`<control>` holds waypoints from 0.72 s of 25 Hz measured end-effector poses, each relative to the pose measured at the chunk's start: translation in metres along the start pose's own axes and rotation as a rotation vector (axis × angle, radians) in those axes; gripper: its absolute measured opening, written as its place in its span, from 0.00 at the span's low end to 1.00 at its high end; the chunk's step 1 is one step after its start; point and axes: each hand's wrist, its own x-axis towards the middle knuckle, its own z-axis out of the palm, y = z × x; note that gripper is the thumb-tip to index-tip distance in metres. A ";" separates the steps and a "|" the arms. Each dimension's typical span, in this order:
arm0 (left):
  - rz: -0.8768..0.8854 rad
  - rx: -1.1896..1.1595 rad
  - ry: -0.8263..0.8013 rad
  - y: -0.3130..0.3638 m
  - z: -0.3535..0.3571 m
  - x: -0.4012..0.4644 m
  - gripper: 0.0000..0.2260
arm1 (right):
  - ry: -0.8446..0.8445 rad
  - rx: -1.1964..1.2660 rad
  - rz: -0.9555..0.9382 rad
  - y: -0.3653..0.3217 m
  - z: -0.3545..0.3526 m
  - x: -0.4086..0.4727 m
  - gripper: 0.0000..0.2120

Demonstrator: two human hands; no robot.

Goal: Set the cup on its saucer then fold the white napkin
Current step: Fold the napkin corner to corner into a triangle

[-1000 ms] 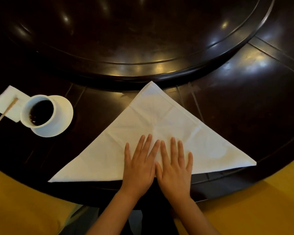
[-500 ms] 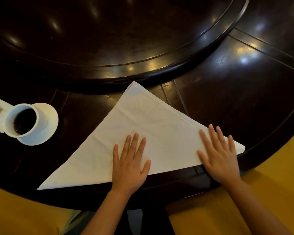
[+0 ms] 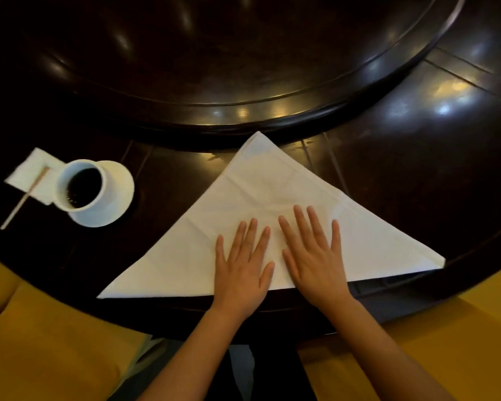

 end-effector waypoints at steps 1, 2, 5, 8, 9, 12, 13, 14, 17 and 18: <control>-0.023 -0.006 0.005 -0.008 0.000 -0.003 0.28 | -0.036 0.001 0.002 -0.006 0.005 0.004 0.27; -0.053 -0.014 0.008 -0.019 0.000 -0.007 0.28 | -0.060 -0.001 0.017 -0.006 0.008 0.005 0.27; -0.169 -0.042 0.043 -0.059 0.002 -0.028 0.27 | -0.059 -0.019 0.022 0.000 0.013 0.004 0.28; -0.295 -0.081 0.069 -0.097 0.006 -0.052 0.27 | -0.076 -0.015 0.020 -0.002 0.013 0.005 0.28; -0.328 -0.092 0.071 -0.107 0.006 -0.060 0.27 | -0.077 -0.016 0.021 -0.002 0.013 0.005 0.28; -0.408 -0.114 0.073 -0.129 0.010 -0.079 0.28 | -0.084 -0.022 0.023 -0.002 0.012 0.004 0.29; -0.425 -0.118 0.069 -0.132 0.010 -0.082 0.29 | -0.089 -0.021 0.025 -0.002 0.012 0.005 0.29; -0.430 -0.125 0.063 -0.134 0.009 -0.083 0.30 | -0.095 -0.016 0.029 -0.003 0.011 0.005 0.29; -0.422 -0.139 0.054 -0.135 0.009 -0.092 0.33 | -0.118 0.006 0.049 -0.007 0.007 -0.005 0.30; -0.443 -0.138 0.052 -0.134 0.008 -0.098 0.33 | -0.125 0.014 0.058 -0.009 0.006 -0.013 0.30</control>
